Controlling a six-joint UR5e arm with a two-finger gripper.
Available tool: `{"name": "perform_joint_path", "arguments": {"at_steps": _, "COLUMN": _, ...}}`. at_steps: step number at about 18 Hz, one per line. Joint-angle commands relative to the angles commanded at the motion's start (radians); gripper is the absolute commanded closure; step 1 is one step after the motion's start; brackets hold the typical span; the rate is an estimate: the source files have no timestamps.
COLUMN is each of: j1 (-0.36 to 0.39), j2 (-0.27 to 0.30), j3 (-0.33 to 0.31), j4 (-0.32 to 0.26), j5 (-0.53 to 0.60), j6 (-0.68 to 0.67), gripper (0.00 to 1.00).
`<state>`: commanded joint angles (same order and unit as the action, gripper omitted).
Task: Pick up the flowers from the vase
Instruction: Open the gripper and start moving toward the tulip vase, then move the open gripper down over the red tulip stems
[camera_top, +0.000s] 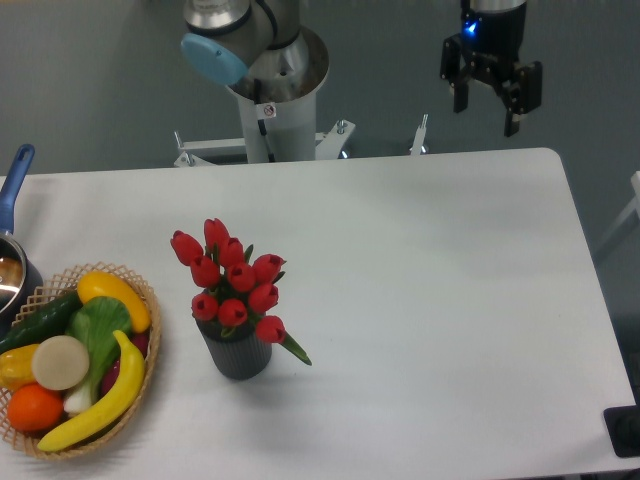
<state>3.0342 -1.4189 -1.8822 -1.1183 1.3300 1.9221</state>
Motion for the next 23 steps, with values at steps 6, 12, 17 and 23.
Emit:
{"name": "perform_joint_path", "arguments": {"at_steps": 6, "j1": -0.003, "j2": 0.002, "j3": -0.003, "j4": 0.002, "j5": -0.003, "j6": -0.081, "gripper": 0.0}}
{"name": "perform_joint_path", "arguments": {"at_steps": 12, "j1": -0.003, "j2": 0.0, "j3": -0.029, "j4": 0.006, "j5": -0.124, "j6": -0.277, "gripper": 0.0}}
{"name": "perform_joint_path", "arguments": {"at_steps": 17, "j1": -0.038, "j2": -0.006, "j3": -0.046, "j4": 0.046, "j5": -0.161, "j6": -0.399, "gripper": 0.0}}
{"name": "perform_joint_path", "arguments": {"at_steps": 23, "j1": -0.095, "j2": -0.035, "j3": -0.06, "j4": 0.063, "j5": -0.228, "j6": -0.55, "gripper": 0.0}}
